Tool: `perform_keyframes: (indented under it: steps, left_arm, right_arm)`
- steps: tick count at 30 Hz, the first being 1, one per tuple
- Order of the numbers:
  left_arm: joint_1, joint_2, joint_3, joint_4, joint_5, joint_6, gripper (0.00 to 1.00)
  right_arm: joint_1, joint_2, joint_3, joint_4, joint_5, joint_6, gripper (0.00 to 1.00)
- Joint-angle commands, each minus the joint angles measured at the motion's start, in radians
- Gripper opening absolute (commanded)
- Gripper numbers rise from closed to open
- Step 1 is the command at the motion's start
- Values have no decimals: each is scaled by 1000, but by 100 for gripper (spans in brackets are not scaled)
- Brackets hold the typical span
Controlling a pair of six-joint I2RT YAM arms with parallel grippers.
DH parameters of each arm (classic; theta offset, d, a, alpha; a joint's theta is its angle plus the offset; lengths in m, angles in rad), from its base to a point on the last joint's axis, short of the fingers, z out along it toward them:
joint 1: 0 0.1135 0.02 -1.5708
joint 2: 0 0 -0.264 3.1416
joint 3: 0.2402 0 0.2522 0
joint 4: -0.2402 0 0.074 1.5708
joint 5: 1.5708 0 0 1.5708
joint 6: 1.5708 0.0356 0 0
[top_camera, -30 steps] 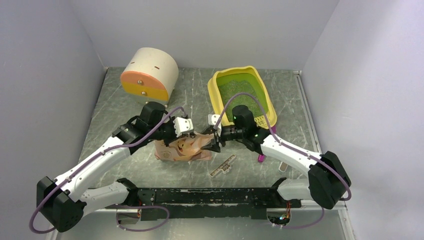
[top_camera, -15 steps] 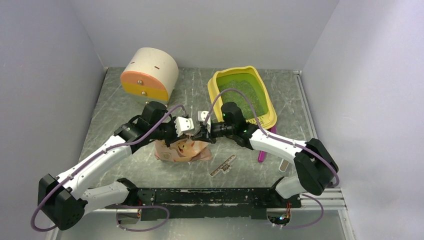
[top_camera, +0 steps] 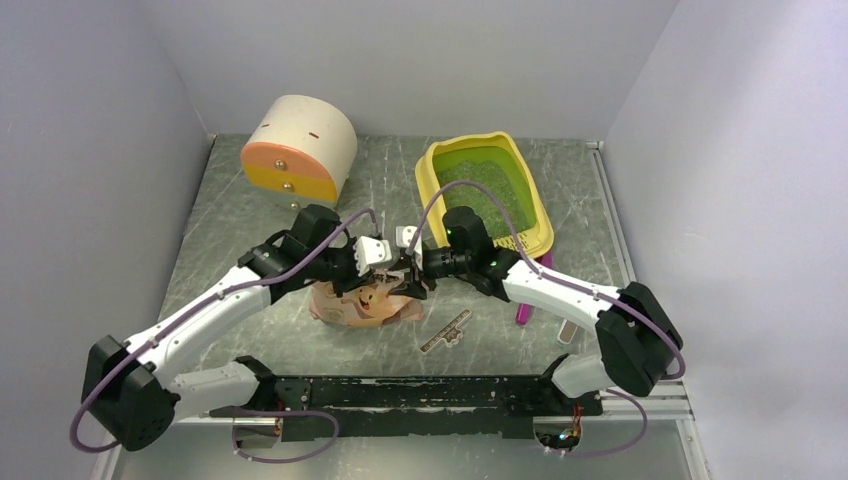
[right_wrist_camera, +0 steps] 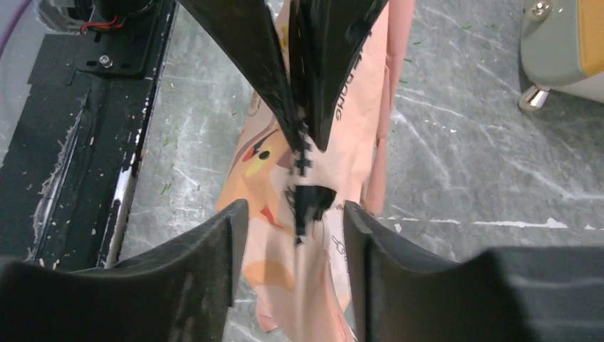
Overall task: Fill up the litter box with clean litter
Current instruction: Close the cat litter bag at the center of the board.
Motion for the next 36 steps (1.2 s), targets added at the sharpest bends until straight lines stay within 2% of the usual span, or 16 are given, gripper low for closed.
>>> perform_keyframes:
  steps: [1,5,7,9,10,11,12,16,17,20,21,23,26,30,32,36]
  left_arm:
    - [3,55,30,-57,37,20,12]
    - [3,13,7,10,39,-14,6]
    - [3,-10,-1,36,37,-24,5]
    - [3,-20,8,24,23,-23,5]
    - [4,-21,14,11,17,-17,5]
    - [5,-22,18,-5,13,-11,5]
    - [6,-24,20,-15,9,-6,5]
    - [16,-33,14,-42,-9,6,5]
    - [18,-34,13,-45,-8,8,5]
    - [19,-32,12,-35,18,8,6]
    - [19,-29,12,-28,35,9,14]
    - [19,-23,13,-21,60,8,19]
    - [19,-10,16,-20,69,13,29]
    - [19,-5,15,2,46,0,41]
    - [19,-6,17,16,29,-14,46]
    - [19,-11,17,45,6,-33,54]
  right_arm:
    - [6,-10,-23,66,21,26,59]
    - [6,46,-28,200,19,176,60]
    - [8,66,-27,228,6,197,44]
    - [8,60,-52,241,28,187,35]
    - [7,52,-58,226,38,166,25]
    - [8,42,-58,191,57,129,6]
    - [8,31,-57,160,85,102,0]
    - [-1,8,-41,57,111,15,0]
    - [-3,5,-34,43,118,16,2]
    - [-4,-22,-43,58,106,53,37]
    - [-3,-40,-59,87,101,76,43]
    - [-4,-94,-96,155,128,132,56]
    - [-4,-178,-143,218,240,206,66]
    - [-15,-290,-169,178,411,319,73]
    - [-17,-347,-176,114,549,422,78]
    - [-18,-464,-182,-79,819,732,97]
